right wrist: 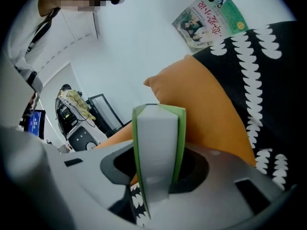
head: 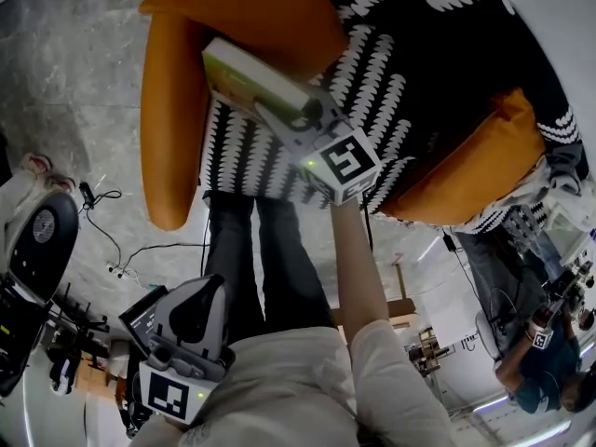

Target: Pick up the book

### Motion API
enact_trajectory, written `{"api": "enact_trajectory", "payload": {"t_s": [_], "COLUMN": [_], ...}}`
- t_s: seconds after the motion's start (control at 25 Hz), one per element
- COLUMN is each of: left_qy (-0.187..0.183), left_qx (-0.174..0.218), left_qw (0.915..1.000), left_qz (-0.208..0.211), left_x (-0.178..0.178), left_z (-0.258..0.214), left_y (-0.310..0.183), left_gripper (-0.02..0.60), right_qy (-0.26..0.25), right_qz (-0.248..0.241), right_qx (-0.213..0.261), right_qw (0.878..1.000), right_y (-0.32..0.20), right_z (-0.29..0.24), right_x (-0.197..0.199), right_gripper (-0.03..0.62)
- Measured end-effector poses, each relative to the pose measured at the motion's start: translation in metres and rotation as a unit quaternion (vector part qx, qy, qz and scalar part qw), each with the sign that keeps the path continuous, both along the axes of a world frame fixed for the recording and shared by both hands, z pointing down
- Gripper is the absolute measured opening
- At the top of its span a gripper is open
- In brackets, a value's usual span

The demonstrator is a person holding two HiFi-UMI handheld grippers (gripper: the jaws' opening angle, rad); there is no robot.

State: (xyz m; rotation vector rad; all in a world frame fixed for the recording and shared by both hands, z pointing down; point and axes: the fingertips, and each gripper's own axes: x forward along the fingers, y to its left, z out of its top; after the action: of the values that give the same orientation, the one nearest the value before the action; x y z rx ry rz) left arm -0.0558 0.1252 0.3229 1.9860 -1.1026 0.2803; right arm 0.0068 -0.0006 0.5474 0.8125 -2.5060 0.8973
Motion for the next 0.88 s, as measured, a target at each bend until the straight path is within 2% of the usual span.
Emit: {"api": "enact_trajectory", "payload": {"t_s": [0.4, 0.68, 0.88], "left_qy": [0.003, 0.003, 0.007], "left_qx": [0.001, 0.005, 0.02], "left_qw": [1.0, 1.0, 0.9997], "left_qz": [0.001, 0.004, 0.009], "left_x": [-0.001, -0.006, -0.003], "left_z": [0.009, 0.002, -0.011], "left_y": [0.008, 0.009, 0.009], "left_gripper": [0.009, 0.009, 0.009], "right_qy": [-0.003, -0.023, -0.083], "right_qz": [0.016, 0.064, 0.135], "right_qx": [-0.03, -0.064, -0.097], "right_qw": [0.999, 0.996, 0.983], "right_y": [0.011, 0.021, 0.031], "right_z": [0.01, -0.007, -0.028], "right_x": [0.009, 0.017, 0.033], "right_gripper": [0.149, 0.149, 0.149]}}
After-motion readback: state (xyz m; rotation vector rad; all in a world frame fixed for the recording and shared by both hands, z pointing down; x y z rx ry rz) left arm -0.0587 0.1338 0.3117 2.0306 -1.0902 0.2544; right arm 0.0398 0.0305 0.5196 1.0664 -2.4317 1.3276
